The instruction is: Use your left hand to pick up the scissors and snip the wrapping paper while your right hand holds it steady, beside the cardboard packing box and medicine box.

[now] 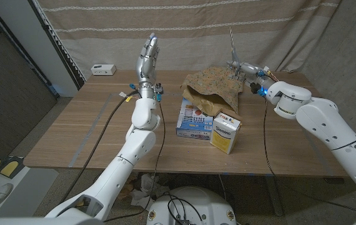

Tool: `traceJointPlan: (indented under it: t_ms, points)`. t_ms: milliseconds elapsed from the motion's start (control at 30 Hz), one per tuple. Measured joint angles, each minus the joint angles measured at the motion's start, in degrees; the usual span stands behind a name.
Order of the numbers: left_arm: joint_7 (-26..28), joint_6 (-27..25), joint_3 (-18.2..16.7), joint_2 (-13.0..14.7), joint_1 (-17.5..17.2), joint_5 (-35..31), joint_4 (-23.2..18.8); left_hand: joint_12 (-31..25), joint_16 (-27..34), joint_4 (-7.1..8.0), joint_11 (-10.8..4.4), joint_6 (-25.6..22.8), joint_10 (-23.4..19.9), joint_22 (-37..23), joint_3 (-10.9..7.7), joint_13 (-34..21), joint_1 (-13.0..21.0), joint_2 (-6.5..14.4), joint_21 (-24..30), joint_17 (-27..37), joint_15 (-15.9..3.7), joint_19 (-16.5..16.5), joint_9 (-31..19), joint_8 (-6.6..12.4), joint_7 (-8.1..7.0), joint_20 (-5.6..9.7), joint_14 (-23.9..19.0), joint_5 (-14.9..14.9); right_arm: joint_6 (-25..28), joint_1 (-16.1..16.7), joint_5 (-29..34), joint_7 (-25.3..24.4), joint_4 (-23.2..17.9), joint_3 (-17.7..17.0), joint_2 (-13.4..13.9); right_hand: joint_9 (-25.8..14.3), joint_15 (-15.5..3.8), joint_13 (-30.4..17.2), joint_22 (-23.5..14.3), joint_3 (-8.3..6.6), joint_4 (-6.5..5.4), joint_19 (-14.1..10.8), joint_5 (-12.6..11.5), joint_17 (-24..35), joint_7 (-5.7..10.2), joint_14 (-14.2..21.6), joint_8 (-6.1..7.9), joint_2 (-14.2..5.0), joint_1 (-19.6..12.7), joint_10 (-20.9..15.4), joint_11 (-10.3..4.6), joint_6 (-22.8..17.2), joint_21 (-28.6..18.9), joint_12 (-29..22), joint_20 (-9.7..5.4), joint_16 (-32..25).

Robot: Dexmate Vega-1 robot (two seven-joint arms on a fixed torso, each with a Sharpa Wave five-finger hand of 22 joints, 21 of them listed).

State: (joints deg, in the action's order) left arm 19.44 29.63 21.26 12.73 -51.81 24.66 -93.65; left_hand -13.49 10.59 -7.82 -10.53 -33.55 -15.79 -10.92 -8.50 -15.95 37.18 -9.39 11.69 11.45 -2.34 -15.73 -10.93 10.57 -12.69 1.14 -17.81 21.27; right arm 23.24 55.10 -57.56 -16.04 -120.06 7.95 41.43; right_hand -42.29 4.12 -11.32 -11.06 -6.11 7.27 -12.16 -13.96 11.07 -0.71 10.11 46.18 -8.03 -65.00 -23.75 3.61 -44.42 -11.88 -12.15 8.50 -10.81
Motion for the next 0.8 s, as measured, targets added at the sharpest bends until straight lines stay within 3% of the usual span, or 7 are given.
traceJointPlan:
  t_ms: [133,300,400,700,800]
  points:
    - [0.5,0.0,-0.5,0.5,-0.7,-0.1,-0.4,0.4,0.0,0.24,0.0,0.4,0.0,0.0,0.24,0.3,0.0,0.0,0.0,0.0,0.0,0.0,0.0,0.0,0.03,0.0,0.0,0.0,-0.4,0.2,-2.6,0.6,0.2,-0.3,0.4,0.4,0.2,0.0,0.1,0.0,0.0,0.2,0.0,0.0,0.3,-0.2,0.32,-0.15,0.2,0.0,-0.01,-0.3,0.0,0.0,0.21,0.0]
    - [0.7,0.7,-0.7,0.6,-1.2,-0.1,-0.4,0.5,0.0,-0.01,0.0,0.4,0.0,0.0,0.48,0.3,0.0,0.0,0.0,0.0,-0.01,0.0,0.0,0.0,0.03,0.0,0.6,0.0,-0.7,0.5,-6.5,1.8,0.7,-0.5,0.7,2.3,-0.48,0.0,0.1,0.0,0.0,0.4,-0.7,-0.2,1.06,0.7,0.32,0.05,0.3,-5.3,-1.68,-1.0,0.0,-2.2,0.42,-0.3]
    - [0.8,1.0,-0.8,0.7,-1.4,-0.1,-0.4,0.4,0.0,0.0,0.0,0.6,0.0,0.0,0.48,0.4,0.0,0.0,0.0,0.0,0.0,0.0,0.0,0.0,0.22,0.0,0.6,0.2,-0.8,0.7,-8.4,2.4,1.0,-0.5,0.7,2.9,-0.45,0.0,0.1,0.0,0.0,0.4,-0.9,-0.2,1.36,0.9,0.32,0.05,0.3,-6.7,-1.97,-0.7,0.0,-2.5,0.42,-0.3]
    - [0.8,1.6,-0.9,0.8,-2.2,-0.1,-0.5,0.4,0.0,-0.01,0.0,0.6,0.0,0.0,0.48,0.5,0.0,0.0,0.0,0.0,-0.01,0.2,0.0,0.0,0.22,-0.21,0.6,0.4,-2.1,1.5,-13.7,3.7,1.5,-0.5,0.8,4.5,-0.01,0.0,0.1,0.01,0.0,0.7,-1.1,-0.2,0.12,0.4,1.08,0.06,0.3,-4.0,-0.95,-2.6,0.0,-1.6,0.72,-0.3]
    - [0.8,1.8,-0.9,0.8,-2.3,-0.1,-0.5,0.4,0.0,0.24,0.0,0.6,0.0,0.0,0.71,0.8,0.0,0.0,0.0,0.0,-0.01,0.2,0.0,0.0,0.22,-0.21,0.6,0.4,-2.3,1.8,-14.9,4.0,1.6,-0.6,0.8,5.0,0.3,0.0,0.1,0.01,0.0,0.7,-1.4,-0.2,0.42,0.1,1.08,0.42,0.7,-3.0,-0.84,-2.9,0.0,-1.2,0.72,0.0]
